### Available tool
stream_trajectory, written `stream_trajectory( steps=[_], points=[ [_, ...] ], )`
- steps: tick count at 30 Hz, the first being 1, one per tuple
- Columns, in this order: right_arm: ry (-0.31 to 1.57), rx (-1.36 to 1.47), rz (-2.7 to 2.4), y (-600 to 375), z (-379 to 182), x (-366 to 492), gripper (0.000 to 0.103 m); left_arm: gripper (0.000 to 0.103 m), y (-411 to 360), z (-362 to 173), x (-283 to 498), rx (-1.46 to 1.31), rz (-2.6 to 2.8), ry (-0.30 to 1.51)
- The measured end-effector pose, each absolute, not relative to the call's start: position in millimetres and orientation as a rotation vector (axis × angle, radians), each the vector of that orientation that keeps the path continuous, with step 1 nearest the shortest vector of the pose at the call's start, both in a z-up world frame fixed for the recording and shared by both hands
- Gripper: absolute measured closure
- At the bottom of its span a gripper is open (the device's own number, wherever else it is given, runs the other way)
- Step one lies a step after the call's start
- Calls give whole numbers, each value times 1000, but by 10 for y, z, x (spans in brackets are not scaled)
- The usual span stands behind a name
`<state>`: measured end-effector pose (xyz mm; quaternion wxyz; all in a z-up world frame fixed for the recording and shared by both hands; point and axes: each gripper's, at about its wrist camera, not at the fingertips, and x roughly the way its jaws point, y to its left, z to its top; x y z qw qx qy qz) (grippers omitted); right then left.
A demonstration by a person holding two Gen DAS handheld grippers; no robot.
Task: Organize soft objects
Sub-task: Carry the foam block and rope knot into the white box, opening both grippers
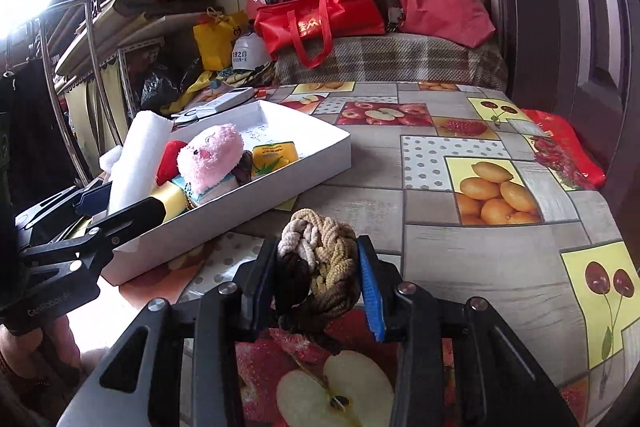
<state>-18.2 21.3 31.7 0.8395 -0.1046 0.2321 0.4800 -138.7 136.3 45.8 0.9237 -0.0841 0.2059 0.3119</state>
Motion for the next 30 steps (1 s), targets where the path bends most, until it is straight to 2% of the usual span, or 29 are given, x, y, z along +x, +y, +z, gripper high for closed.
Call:
stream_trajectory(
  steps=[6,20,24,30],
  points=[
    [361,-216,955,148,417,-340,64,51,1344,488,-1486,-108,683,397],
    [332,-274,1003,569,370,-554,64,51,2235,417,-2291,-206,908,366],
    [314,-314,1055,842,348,-679,65,51,2450,379,-2348,-277,913,377],
    [332,-294,1110,1250,349,-719,65,51,2498,393,-2243,-221,933,381]
  ],
)
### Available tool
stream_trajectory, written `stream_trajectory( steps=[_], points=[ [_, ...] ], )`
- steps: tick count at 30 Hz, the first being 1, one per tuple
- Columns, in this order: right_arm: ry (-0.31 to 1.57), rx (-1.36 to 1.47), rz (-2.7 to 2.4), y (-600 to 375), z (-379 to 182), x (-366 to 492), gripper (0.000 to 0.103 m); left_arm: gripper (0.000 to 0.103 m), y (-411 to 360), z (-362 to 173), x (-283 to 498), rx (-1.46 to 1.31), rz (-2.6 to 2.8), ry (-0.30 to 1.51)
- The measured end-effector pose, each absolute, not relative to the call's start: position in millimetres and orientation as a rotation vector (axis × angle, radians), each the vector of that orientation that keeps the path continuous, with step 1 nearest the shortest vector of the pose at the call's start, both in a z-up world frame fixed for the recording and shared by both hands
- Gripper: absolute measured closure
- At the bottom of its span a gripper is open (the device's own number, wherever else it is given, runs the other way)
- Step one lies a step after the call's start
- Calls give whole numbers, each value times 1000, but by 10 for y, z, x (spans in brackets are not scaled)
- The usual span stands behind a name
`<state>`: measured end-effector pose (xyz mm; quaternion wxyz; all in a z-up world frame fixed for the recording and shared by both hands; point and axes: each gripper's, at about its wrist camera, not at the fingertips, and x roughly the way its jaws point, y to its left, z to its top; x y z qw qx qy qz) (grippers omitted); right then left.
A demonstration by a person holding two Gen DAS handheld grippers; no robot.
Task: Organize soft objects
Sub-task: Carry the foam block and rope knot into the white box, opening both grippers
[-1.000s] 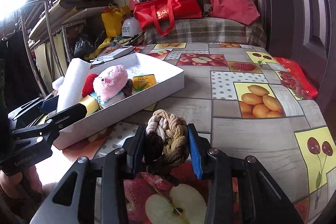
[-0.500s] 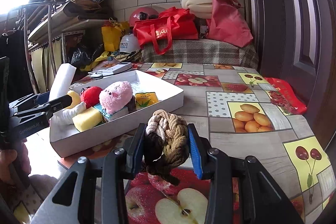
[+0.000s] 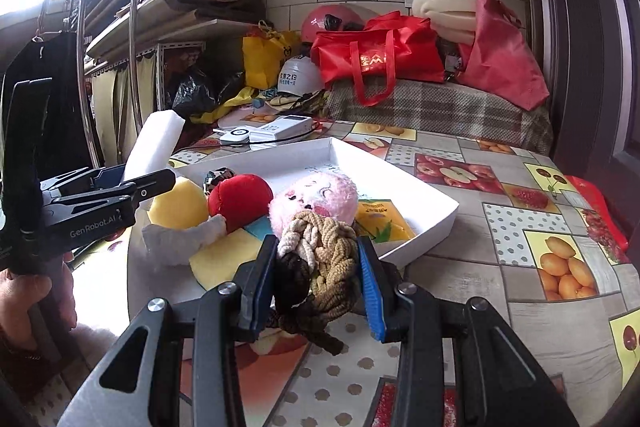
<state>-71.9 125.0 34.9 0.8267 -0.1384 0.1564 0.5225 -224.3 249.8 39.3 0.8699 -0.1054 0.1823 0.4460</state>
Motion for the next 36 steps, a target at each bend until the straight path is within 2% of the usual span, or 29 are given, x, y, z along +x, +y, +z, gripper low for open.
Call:
stream_trajectory(
  steps=[10,22,32,34,35,36],
  points=[
    [437,-349,1152,1745,267,-633,65,51,2815,386,-2089,-234,950,406],
    [462,-318,1031,2109,283,-240,65,51,3177,325,-1973,-319,938,450],
    [353,-375,1050,2121,327,-449,62,51,3065,370,-1921,-262,937,438],
    [353,-373,1049,2122,326,-452,55,51,3062,371,-1921,-258,950,438],
    [355,-370,1050,2122,327,-450,47,51,3053,375,-1921,-253,957,435],
    [358,-368,1049,2124,327,-446,29,50,3040,379,-1920,-246,964,432]
  ],
)
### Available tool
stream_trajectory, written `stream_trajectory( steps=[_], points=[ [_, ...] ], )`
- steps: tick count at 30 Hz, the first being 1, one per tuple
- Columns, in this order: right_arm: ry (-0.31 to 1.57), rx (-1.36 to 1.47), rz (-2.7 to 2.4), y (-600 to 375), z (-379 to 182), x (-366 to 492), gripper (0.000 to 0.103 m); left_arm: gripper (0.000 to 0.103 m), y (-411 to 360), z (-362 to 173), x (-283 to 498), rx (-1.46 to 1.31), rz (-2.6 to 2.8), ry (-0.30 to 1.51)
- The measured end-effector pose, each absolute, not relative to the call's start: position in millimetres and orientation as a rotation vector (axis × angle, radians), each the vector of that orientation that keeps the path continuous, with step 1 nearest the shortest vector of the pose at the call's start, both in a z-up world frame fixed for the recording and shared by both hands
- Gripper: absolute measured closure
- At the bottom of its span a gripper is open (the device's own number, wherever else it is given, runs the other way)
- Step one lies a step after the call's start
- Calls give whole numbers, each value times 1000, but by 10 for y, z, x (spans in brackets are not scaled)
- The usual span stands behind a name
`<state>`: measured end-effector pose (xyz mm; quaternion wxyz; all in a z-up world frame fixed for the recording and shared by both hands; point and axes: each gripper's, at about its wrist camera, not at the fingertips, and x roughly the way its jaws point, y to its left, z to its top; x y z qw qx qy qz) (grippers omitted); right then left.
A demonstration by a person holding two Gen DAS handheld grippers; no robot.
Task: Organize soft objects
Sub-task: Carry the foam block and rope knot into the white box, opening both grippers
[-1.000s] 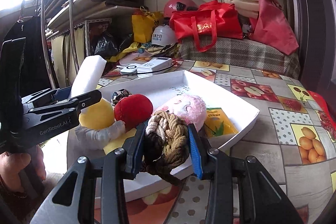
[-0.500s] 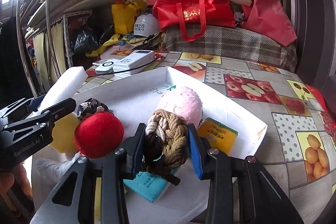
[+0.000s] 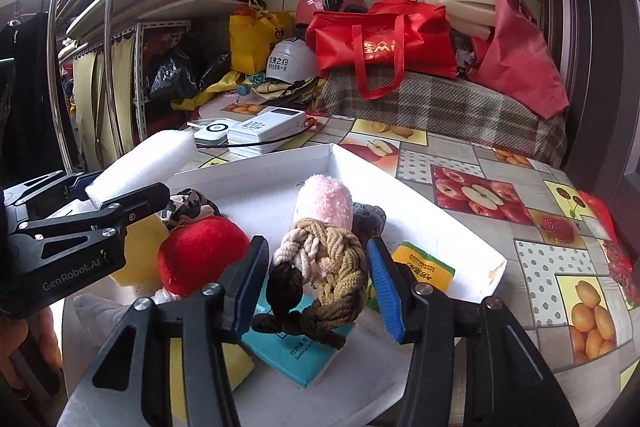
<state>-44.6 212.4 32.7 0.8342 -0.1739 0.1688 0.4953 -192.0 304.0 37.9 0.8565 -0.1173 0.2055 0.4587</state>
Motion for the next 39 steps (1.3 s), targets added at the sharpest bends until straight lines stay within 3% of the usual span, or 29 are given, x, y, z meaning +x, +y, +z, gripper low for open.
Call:
stream_trajectory(
  steps=[2,4,5,6,24,39],
  points=[
    [362,-364,1042,2129,330,-431,13,46,3012,390,-1930,-233,980,421],
    [358,-360,1040,2120,336,-431,10,19,2972,402,-1960,-220,1020,401],
    [355,-360,1037,2118,337,-434,0,1,2958,409,-1976,-215,1039,390],
    [352,-360,1032,2117,338,-438,0,0,2949,414,-1996,-211,1057,380],
    [324,-312,1014,2003,387,-417,0,0,2772,493,-2110,-157,1093,280],
    [335,-299,1005,1714,370,-466,0,0,2453,458,-2050,-183,1075,314]
  ],
)
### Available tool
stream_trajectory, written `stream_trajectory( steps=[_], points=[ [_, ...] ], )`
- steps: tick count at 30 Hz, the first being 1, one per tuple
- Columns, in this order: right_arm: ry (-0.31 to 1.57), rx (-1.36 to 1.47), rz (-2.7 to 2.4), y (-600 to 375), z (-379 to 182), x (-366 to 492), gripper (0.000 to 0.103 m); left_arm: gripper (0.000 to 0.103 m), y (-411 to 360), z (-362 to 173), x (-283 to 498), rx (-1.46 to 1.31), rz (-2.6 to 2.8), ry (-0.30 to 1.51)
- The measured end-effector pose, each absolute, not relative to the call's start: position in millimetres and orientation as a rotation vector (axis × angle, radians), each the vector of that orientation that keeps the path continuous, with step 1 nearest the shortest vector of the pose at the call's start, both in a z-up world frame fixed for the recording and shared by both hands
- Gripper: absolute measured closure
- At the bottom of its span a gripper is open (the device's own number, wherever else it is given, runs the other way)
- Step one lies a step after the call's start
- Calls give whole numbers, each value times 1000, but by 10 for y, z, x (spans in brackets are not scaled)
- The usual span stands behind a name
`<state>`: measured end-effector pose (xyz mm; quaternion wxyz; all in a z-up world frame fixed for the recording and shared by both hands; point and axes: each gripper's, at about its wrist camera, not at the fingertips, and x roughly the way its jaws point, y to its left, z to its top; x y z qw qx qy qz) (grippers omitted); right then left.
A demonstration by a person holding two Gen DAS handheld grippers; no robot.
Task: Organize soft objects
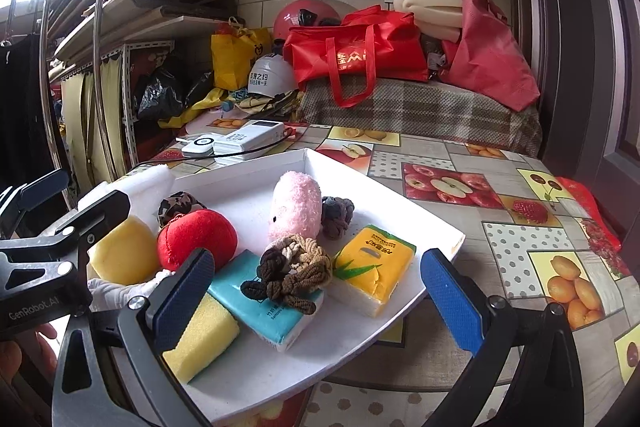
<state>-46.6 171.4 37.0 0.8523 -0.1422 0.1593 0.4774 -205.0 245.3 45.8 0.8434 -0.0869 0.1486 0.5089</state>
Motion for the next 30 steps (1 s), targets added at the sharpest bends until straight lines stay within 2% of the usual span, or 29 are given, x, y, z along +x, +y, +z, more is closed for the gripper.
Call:
stream_trajectory(
  steps=[6,17,24,30],
  points=[
    [344,-316,1017,1480,336,-548,0,0,2229,431,-1945,-194,1046,364],
    [422,-247,981,784,286,-458,0,0,1645,443,-2000,-221,984,353],
    [323,-169,926,71,449,-649,0,0,1255,510,-1972,-133,988,350],
    [210,-81,848,-379,548,-796,0,0,1057,532,-1978,-164,1024,351]
  ],
)
